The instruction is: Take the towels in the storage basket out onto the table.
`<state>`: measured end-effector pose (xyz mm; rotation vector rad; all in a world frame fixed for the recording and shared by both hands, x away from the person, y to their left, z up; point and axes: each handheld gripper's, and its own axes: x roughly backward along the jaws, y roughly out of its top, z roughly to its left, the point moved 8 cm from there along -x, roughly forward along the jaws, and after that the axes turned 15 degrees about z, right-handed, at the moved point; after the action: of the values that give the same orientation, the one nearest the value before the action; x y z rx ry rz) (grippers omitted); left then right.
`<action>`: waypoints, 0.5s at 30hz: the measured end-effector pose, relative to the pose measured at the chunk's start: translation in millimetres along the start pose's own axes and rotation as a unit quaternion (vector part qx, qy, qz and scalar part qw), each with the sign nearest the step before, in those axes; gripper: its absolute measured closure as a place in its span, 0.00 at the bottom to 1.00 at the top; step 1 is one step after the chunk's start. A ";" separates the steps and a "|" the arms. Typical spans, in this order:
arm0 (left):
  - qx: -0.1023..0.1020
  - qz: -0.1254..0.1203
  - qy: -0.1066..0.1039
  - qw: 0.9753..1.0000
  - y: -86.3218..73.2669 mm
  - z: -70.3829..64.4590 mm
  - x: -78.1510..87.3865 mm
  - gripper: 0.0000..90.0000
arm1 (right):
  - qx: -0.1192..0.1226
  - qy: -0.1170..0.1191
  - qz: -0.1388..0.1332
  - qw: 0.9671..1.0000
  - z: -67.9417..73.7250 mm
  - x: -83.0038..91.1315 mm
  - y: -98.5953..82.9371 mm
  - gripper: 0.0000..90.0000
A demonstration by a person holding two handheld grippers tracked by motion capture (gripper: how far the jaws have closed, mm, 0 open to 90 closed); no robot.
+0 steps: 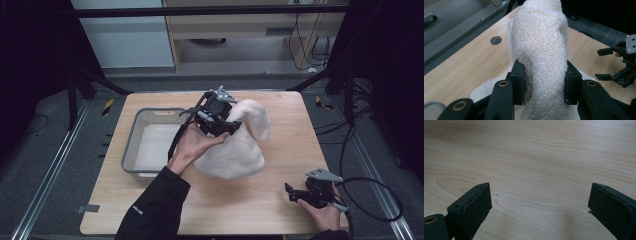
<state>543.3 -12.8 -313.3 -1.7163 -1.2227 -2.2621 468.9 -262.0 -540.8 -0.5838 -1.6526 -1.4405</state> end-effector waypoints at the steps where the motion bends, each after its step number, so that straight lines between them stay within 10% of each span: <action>1: -0.001 0.001 -0.001 1.000 0.9 -0.5 -1.1 0.68 | -0.001 0.000 0.000 1.000 -0.2 0.0 0.1 0.06; 15: -0.003 0.017 -0.013 1.000 3.9 -7.0 -30.5 0.68 | 0.001 0.001 -0.001 1.000 -2.1 -0.1 -0.2 0.05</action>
<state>551.3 -32.0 -337.0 -1.7594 -1.1817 -2.2348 469.4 -264.1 -541.1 -0.5799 -1.6533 -1.4409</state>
